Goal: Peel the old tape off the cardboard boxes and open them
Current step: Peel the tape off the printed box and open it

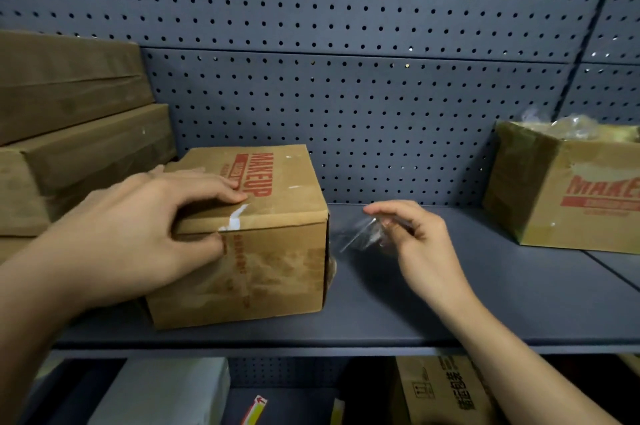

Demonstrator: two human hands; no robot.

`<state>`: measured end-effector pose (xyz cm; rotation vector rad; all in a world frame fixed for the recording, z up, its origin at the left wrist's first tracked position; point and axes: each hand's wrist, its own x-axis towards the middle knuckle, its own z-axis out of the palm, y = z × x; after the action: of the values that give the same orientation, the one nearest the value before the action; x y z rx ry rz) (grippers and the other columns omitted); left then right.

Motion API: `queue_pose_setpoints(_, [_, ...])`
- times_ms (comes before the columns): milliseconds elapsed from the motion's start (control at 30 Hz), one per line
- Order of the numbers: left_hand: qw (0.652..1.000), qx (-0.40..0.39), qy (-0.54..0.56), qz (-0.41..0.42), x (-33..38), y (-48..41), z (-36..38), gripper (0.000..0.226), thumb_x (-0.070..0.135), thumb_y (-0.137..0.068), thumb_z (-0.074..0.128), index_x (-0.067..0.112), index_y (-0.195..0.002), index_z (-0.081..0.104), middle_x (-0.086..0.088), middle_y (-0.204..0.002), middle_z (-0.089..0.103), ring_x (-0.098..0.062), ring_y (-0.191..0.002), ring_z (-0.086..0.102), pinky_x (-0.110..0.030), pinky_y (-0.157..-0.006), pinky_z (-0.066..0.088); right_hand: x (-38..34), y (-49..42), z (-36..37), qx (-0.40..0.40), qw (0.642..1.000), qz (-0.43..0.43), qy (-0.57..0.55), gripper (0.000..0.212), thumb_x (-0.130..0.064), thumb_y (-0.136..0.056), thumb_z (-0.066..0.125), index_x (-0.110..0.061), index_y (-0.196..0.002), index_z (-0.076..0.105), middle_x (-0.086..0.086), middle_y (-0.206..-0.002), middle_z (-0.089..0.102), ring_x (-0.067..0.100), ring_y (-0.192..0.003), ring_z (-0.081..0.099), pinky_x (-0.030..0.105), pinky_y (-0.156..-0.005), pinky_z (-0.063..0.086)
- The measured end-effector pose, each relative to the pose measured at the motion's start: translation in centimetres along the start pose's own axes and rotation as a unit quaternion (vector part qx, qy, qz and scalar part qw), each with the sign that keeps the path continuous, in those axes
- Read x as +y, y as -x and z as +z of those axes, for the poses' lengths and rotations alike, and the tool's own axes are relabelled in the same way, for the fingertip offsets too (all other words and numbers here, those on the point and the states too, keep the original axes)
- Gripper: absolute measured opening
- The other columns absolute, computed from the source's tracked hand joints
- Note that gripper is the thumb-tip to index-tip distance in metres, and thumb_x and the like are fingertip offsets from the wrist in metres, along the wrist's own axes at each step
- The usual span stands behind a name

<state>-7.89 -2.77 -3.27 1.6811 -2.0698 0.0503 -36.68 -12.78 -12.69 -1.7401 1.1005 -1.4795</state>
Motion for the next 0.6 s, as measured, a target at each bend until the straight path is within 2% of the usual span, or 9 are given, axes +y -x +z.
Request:
queue_pose_setpoints(67, [0.998,0.017,-0.066,-0.014,1.9,0.0,0.4,0.063,0.077,-0.057,0.028,0.057,-0.114,0.047,0.034,-0.121,0.053,-0.019,-0.132,0.049,-0.044,-0.106,0.039,-0.4,0.1,0.5,-0.033,0.997,0.034,-0.059,0.039,0.004,-0.101,0.045,-0.019,-0.095,0.075,0.002,-0.092,0.067,0.025,-0.080,0.061,0.036,-0.076,0.053])
queue_pose_setpoints(133, [0.988,0.027,-0.148,-0.044,4.4,-0.1,1.0,0.074,0.084,-0.057,0.010,0.041,-0.104,0.048,0.019,-0.108,0.058,-0.024,-0.123,0.054,-0.039,-0.091,0.046,-1.1,0.2,0.9,-0.057,0.990,0.065,-0.113,0.037,0.002,-0.102,0.042,-0.013,-0.092,0.073,0.003,-0.078,0.061,0.023,-0.075,0.056,0.028,-0.071,0.055])
queue_pose_setpoints(200, [0.973,0.046,-0.221,-0.055,6.2,-0.5,1.9,0.080,0.091,-0.059,0.001,0.035,-0.097,0.043,0.009,-0.100,0.061,-0.025,-0.114,0.059,-0.036,-0.080,0.045,-1.4,0.3,1.1,-0.068,0.989,0.058,-0.115,0.034,0.000,-0.100,0.043,-0.011,-0.085,0.072,0.009,-0.080,0.061,0.024,-0.078,0.054,0.028,-0.071,0.049])
queue_pose_setpoints(300, [0.965,0.085,-0.236,-0.071,7.5,-1.1,3.2,0.081,0.096,-0.062,0.007,0.033,-0.100,0.042,0.006,-0.093,0.058,-0.026,-0.098,0.063,-0.035,-0.068,0.035,-1.4,0.4,1.3,-0.081,0.988,0.036,-0.125,0.026,-0.019,-0.090,0.047,-0.014,-0.076,0.069,0.012,-0.079,0.062,0.027,-0.076,0.051,0.035,-0.074,0.038])
queue_pose_setpoints(400, [0.966,0.120,-0.221,-0.057,8.2,-1.4,4.5,0.078,0.095,-0.067,0.018,0.034,-0.106,0.047,0.009,-0.106,0.063,-0.023,-0.098,0.063,-0.033,-0.066,0.034,-1.7,0.5,1.4,-0.097,0.986,0.020,-0.135,0.026,-0.029,-0.089,0.050,-0.011,-0.079,0.067,0.023,-0.079,0.062,0.035,-0.073,0.052,0.042,-0.073,0.043])
queue_pose_setpoints(467, [0.966,0.132,-0.215,-0.062,8.6,-1.6,5.0,0.080,0.095,-0.066,0.019,0.033,-0.105,0.051,0.009,-0.107,0.064,-0.023,-0.098,0.063,-0.033,-0.066,0.037,-1.9,0.5,1.4,-0.102,0.988,0.003,-0.114,0.027,-0.027,-0.092,0.052,-0.006,-0.083,0.066,0.017,-0.077,0.061,0.030,-0.070,0.050,0.035,-0.069,0.045])
queue_pose_setpoints(533, [0.965,0.137,-0.206,-0.081,8.8,-1.8,5.3,0.081,0.096,-0.064,0.020,0.032,-0.103,0.052,0.007,-0.107,0.065,-0.024,-0.099,0.063,-0.033,-0.066,0.040,-2.1,0.6,1.4,-0.102,0.989,-0.001,-0.105,0.025,-0.016,-0.100,0.052,0.000,-0.085,0.064,0.009,-0.074,0.059,0.019,-0.070,0.049,0.026,-0.063,0.041])
queue_pose_setpoints(567, [0.965,0.138,-0.206,-0.089,8.9,-2.0,5.5,0.080,0.095,-0.064,0.021,0.032,-0.102,0.051,0.006,-0.106,0.064,-0.025,-0.100,0.063,-0.034,-0.067,0.043,-2.0,0.6,1.4,-0.103,0.989,0.002,-0.105,0.027,-0.016,-0.102,0.052,0.001,-0.084,0.063,0.006,-0.073,0.059,0.017,-0.069,0.049,0.023,-0.062,0.040])
queue_pose_setpoints(600, [0.964,0.142,-0.205,-0.092,8.9,-2.1,5.7,0.078,0.094,-0.064,0.023,0.031,-0.100,0.052,0.005,-0.104,0.065,-0.026,-0.099,0.064,-0.035,-0.068,0.045,-2.2,0.7,1.4,-0.109,0.989,0.004,-0.101,0.031,-0.024,-0.101,0.054,0.000,-0.083,0.063,0.001,-0.069,0.059,0.014,-0.066,0.048,0.022,-0.060,0.039])
